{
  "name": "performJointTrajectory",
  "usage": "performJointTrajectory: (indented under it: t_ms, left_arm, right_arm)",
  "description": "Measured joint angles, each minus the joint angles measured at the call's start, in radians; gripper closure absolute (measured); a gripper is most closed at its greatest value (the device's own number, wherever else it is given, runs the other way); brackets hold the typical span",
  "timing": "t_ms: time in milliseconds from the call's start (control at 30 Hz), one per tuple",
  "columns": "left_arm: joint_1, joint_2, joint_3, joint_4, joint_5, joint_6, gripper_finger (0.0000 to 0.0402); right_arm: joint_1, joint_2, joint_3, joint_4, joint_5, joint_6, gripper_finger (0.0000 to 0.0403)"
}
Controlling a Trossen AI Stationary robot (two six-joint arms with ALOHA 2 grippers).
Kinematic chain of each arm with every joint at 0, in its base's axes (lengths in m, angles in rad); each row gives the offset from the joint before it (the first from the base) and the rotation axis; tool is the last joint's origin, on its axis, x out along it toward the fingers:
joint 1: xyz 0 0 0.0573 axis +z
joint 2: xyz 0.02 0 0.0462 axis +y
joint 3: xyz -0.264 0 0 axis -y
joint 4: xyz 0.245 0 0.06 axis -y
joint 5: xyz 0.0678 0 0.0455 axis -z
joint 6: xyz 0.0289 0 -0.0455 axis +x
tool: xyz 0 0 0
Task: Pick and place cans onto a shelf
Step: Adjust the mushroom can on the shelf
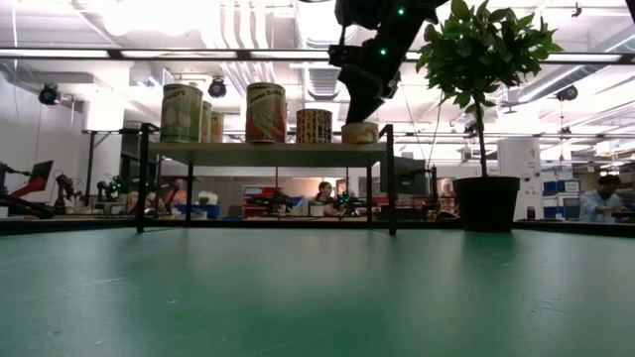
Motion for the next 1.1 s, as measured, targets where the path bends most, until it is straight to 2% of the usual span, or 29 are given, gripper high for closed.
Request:
performJointTrajectory:
  t_ms: [367, 667, 833, 1100]
  left_arm:
    - [0.0, 0.0, 0.0, -0.002, 0.0, 0.0, 0.032]
    - [0.0, 0.0, 0.0, -0.005, 0.0, 0.0, 0.032]
    - [0.0, 0.0, 0.0, -0.005, 0.0, 0.0, 0.032]
    - [0.0, 0.0, 0.0, -0.005, 0.0, 0.0, 0.032]
  right_arm:
    - [0.026, 0.0, 0.045, -0.018, 0.004, -0.013, 0.039]
    - [0.075, 0.0, 0.108, -0.184, 0.006, 0.034, 0.039]
    - [0.082, 0.0, 0.113, -0.267, -0.029, 0.073, 0.039]
    - [0.074, 0.001, 0.085, -0.273, 0.036, 0.071, 0.039]
